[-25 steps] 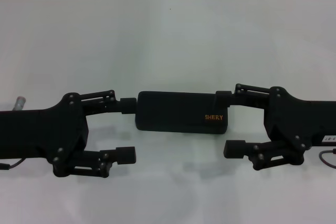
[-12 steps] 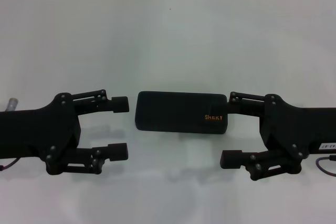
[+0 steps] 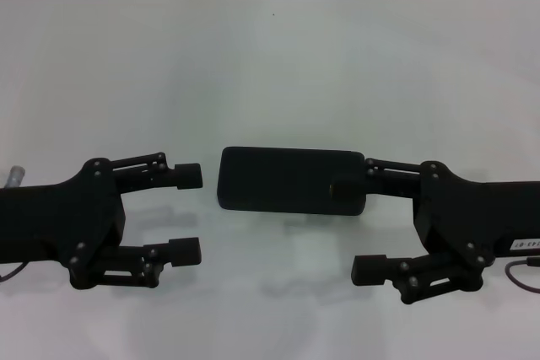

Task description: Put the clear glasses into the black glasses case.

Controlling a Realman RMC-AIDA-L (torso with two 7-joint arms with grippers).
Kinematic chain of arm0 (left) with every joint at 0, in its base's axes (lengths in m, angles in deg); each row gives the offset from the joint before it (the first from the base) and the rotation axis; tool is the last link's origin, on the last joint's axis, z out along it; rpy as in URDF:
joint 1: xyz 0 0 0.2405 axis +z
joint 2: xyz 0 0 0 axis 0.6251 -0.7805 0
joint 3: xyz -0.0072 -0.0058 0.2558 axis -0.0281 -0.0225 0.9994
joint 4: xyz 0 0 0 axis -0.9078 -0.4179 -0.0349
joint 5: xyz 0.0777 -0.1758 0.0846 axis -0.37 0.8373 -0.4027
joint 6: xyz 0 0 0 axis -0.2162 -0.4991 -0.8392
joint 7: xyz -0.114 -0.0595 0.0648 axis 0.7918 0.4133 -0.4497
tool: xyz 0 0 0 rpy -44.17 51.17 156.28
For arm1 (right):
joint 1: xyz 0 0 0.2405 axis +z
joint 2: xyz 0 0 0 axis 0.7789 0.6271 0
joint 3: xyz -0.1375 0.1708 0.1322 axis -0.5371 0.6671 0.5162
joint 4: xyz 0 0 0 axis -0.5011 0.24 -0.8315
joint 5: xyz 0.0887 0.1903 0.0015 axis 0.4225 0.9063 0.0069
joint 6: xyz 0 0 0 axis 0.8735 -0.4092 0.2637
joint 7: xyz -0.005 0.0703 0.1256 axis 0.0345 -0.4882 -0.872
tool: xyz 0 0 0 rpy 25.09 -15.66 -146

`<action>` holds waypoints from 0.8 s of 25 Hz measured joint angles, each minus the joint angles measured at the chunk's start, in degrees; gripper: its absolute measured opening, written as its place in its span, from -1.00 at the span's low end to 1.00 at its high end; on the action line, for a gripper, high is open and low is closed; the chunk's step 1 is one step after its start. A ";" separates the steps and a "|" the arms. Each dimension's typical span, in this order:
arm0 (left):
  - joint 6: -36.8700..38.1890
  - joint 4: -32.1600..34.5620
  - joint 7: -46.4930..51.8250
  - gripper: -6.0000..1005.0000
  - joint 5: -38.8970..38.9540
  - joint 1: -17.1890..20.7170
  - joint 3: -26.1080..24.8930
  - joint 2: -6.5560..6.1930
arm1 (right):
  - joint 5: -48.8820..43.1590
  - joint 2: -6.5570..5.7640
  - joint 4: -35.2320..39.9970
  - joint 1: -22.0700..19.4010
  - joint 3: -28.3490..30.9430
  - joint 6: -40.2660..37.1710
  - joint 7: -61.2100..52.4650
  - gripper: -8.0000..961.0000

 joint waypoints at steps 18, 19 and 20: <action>-0.04 0.06 -0.02 0.62 -1.02 0.09 0.00 0.39 | -0.02 0.00 -0.11 -0.05 -0.54 0.20 0.11 0.85; -0.04 0.06 -0.06 0.62 -1.02 0.09 0.00 0.44 | -0.03 0.00 -0.11 -0.06 -0.54 0.20 0.18 0.85; -0.04 0.06 -0.08 0.62 -1.02 0.09 0.00 0.46 | -0.04 0.00 -0.12 -0.06 -0.53 0.20 0.20 0.85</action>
